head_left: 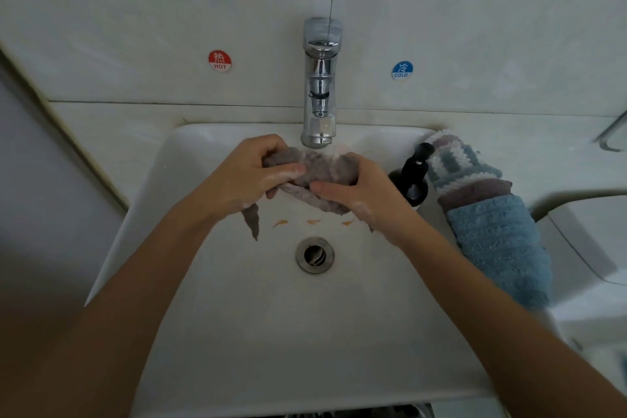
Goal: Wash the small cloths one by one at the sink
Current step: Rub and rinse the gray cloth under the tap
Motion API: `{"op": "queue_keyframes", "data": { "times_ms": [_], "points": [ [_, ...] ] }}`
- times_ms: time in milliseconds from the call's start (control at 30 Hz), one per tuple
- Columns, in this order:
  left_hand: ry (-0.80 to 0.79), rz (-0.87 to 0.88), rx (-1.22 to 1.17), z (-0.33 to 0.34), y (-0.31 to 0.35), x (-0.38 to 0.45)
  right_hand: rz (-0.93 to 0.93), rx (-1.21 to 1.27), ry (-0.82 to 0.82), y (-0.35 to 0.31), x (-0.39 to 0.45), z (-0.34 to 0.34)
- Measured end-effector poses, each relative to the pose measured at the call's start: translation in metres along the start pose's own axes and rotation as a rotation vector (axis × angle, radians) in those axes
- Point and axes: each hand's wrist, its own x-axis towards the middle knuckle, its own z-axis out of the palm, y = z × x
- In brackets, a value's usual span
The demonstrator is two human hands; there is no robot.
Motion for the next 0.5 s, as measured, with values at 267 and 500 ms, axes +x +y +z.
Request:
{"op": "queue_keyframes", "data": {
  "times_ms": [267,500],
  "points": [
    [-0.224,-0.055,0.149,-0.012,-0.001,-0.004,0.014,-0.363,-0.138,-0.006,-0.003,-0.016],
    [-0.298,-0.158,0.222,-0.017,0.0,-0.007,-0.002,-0.148,-0.221,-0.004,-0.005,-0.023]
  ]
}}
